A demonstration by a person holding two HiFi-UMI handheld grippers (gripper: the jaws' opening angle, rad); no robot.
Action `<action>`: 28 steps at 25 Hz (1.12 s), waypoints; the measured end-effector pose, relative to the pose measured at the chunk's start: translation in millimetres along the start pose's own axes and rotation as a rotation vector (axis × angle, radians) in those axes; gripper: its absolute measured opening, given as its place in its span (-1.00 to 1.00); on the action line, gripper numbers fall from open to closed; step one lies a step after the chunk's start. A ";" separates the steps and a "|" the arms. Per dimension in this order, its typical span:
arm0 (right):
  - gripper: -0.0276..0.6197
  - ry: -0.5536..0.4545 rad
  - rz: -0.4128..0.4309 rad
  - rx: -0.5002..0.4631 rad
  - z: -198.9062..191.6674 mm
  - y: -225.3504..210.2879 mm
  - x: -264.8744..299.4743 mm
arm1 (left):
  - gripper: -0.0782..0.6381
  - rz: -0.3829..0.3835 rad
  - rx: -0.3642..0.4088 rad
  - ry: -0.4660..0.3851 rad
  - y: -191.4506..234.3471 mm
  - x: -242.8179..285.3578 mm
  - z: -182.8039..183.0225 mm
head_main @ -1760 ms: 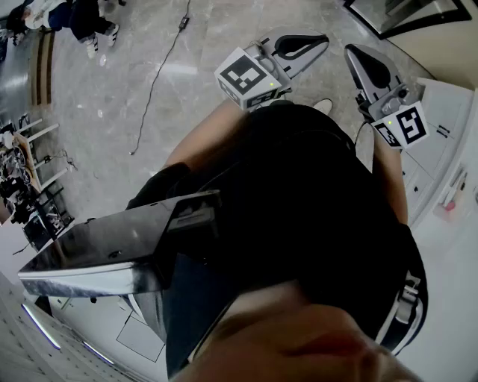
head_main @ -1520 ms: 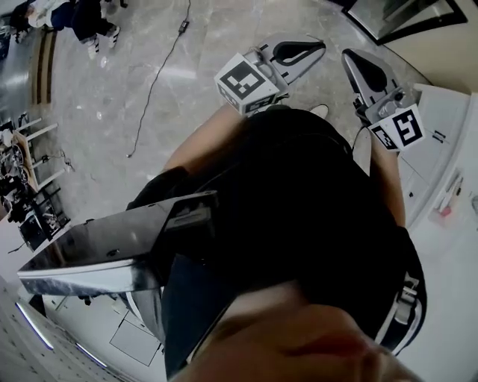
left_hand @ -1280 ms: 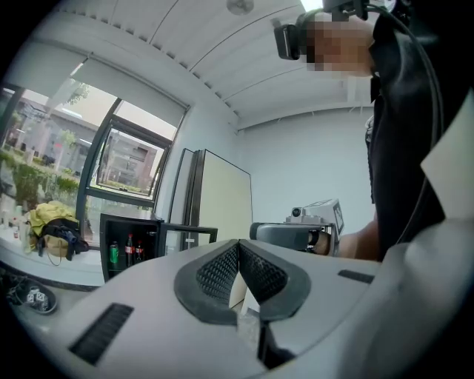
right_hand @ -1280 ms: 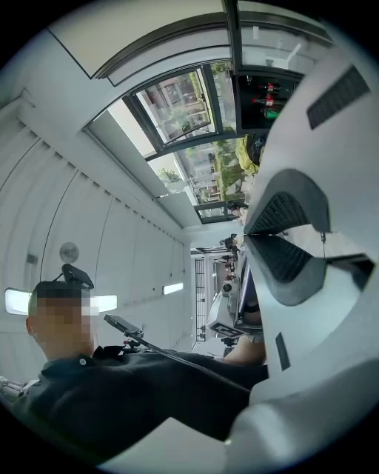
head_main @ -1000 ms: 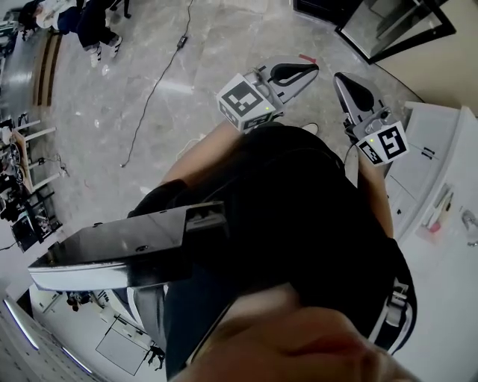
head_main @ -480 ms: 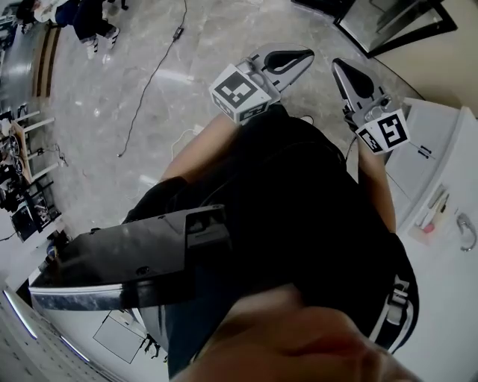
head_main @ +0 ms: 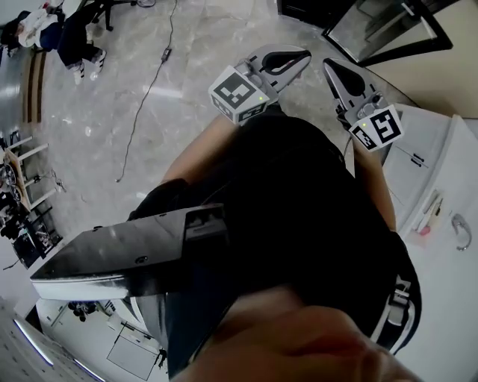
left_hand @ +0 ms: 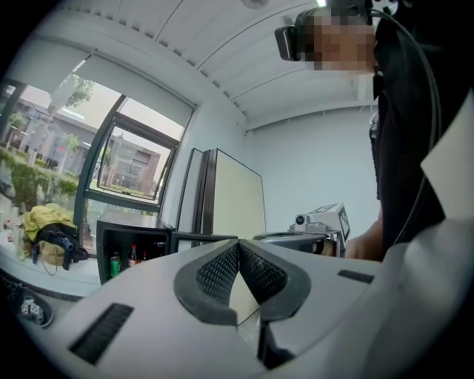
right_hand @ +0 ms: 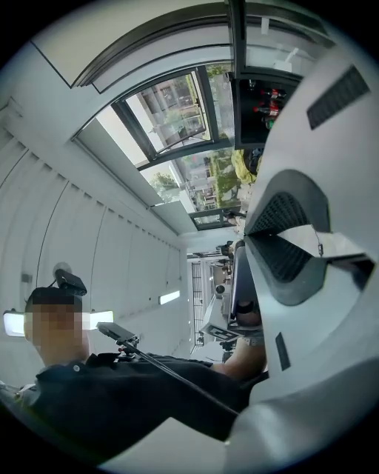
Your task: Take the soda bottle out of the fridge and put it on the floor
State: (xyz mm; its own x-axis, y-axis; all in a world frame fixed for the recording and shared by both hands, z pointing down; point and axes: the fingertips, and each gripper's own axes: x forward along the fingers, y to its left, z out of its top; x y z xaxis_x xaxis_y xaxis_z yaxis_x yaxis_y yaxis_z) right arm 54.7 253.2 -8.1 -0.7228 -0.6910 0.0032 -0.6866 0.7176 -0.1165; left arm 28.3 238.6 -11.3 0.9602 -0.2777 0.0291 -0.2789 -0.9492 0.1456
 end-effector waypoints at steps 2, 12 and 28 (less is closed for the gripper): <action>-0.87 0.017 -0.019 -0.004 -0.5 -18.6 16.6 | -0.77 -0.017 0.007 -0.001 23.7 5.9 3.7; -0.87 0.029 -0.161 0.047 -5.1 -99.7 99.6 | -0.77 -0.102 0.026 0.032 147.0 16.9 19.9; -0.87 0.073 -0.189 0.084 -39.4 -228.1 131.7 | -0.77 -0.044 -0.005 0.087 242.1 86.6 -11.0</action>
State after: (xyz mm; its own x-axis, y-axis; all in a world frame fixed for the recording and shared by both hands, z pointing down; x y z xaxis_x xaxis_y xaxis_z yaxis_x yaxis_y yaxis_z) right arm 113.0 1.9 58.1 -0.5879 -0.8022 0.1041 -0.8035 0.5643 -0.1893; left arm 44.0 -13.6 37.3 0.9691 -0.2216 0.1086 -0.2366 -0.9595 0.1531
